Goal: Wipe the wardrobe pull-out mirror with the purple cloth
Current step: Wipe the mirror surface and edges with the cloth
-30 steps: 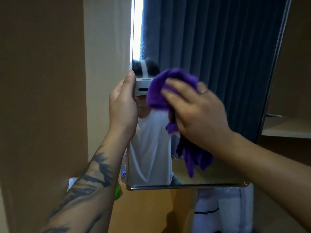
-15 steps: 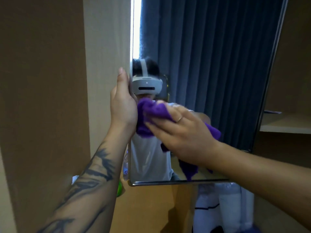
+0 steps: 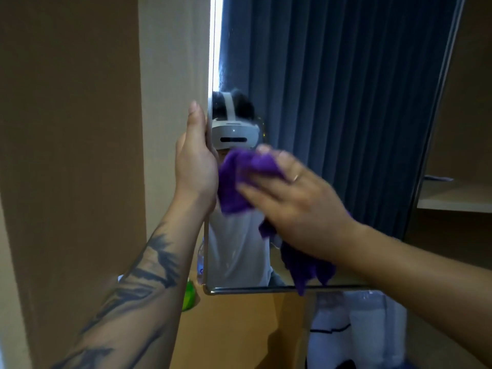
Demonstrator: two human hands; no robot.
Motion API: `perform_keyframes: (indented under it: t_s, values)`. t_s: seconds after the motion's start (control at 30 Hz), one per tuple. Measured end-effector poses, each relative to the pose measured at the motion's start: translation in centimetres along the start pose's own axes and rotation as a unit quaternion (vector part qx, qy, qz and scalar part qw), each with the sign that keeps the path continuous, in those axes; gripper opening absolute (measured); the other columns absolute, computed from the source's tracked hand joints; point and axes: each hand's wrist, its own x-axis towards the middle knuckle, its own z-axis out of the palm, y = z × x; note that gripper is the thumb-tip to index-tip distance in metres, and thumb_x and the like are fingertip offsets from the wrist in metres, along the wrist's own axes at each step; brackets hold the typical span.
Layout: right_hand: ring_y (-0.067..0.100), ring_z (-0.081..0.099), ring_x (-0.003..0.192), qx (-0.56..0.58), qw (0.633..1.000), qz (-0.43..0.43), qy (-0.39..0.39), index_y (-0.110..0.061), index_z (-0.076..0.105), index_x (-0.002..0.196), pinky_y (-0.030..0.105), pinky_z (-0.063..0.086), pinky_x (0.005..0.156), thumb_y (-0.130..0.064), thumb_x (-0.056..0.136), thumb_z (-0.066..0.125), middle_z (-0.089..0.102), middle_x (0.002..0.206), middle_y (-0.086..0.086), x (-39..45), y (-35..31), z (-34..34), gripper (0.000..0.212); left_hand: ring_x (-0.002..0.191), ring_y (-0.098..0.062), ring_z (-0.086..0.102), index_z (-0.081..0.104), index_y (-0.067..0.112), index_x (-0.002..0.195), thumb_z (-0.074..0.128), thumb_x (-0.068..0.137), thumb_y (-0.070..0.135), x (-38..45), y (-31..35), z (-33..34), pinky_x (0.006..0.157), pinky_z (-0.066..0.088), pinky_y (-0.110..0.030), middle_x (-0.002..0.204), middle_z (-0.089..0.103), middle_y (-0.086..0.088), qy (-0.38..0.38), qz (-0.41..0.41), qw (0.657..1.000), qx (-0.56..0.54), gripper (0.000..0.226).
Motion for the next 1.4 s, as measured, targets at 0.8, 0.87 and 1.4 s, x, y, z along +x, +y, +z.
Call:
perform_keyframes:
  t_s: [0.8,0.87,1.4]
  values:
    - [0.036,0.051,0.136,0.013,0.994,0.073,0.077,-0.014,0.065,0.139,0.047,0.037,0.111,-0.022,0.103,0.060,0.056,0.151,0.010,-1.7,-1.9,1.0,0.037,0.074,0.001,0.073,0.084,0.032,0.078,0.049,0.110,0.034,-1.0,0.6,0.3,0.066,0.056,-0.016,0.076,0.076,0.012,0.001,0.055,0.998,0.025,0.047]
    - [0.038,0.050,0.134,0.015,0.990,0.118,0.075,-0.014,0.062,0.142,0.049,0.040,0.107,-0.024,0.102,0.061,0.055,0.152,0.011,-2.2,-2.9,1.4,0.041,0.076,-0.002,0.074,0.084,0.031,0.082,0.051,0.108,0.039,-1.1,0.5,0.1,0.065,0.057,-0.019,0.079,0.077,0.010,0.003,0.050,0.998,0.030,0.043]
    - [0.033,0.066,0.115,0.010,0.995,-0.072,0.064,-0.018,0.074,0.128,0.046,0.047,0.097,-0.022,0.105,0.059,0.071,0.132,0.005,-1.9,-3.0,1.3,0.028,0.066,0.008,0.067,0.077,0.023,0.071,0.052,0.108,0.027,-1.2,0.2,0.7,0.063,0.051,-0.010,0.065,0.071,0.017,0.032,0.050,0.997,0.045,0.045]
